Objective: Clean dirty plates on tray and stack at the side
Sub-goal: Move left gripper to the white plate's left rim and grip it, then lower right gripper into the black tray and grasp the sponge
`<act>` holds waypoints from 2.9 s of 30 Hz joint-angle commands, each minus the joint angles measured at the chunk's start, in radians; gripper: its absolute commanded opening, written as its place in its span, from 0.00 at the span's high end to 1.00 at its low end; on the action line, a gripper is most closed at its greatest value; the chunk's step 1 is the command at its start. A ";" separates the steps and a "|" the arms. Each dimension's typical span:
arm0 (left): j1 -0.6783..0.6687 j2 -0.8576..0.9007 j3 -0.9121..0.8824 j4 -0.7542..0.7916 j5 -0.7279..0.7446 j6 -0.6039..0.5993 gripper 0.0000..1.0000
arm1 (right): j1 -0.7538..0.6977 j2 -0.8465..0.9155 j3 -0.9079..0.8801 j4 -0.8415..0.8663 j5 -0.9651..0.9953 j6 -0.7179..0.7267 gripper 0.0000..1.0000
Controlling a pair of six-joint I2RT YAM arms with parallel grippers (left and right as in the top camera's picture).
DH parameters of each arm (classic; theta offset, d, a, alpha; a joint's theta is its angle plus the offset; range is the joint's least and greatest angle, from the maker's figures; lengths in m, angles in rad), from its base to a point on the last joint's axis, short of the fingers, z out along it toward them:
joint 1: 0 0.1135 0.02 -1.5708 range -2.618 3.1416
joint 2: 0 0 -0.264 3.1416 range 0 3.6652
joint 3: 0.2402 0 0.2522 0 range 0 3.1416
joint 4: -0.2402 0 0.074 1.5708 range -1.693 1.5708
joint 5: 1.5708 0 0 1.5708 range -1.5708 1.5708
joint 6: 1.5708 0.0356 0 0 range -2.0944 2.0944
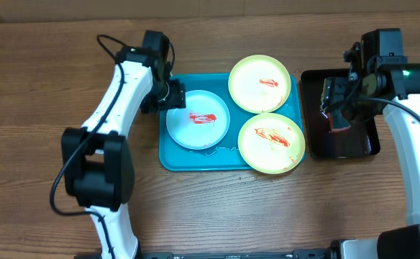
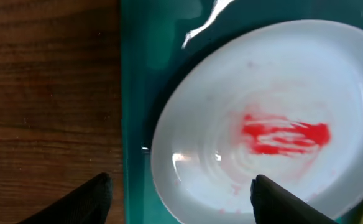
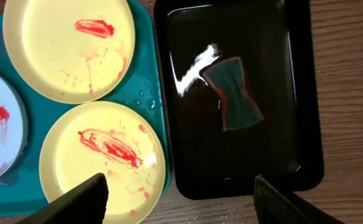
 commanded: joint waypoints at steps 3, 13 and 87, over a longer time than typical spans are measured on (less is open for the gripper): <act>-0.007 0.061 0.019 0.007 -0.057 -0.089 0.34 | 0.003 -0.005 0.022 0.005 0.031 0.034 0.23; -0.004 0.121 0.019 0.016 -0.050 -0.057 0.62 | 0.003 -0.005 0.022 0.005 0.031 0.033 0.23; -0.007 0.122 -0.130 0.173 -0.058 -0.013 0.96 | -0.246 0.515 0.021 0.069 -0.172 -0.403 0.28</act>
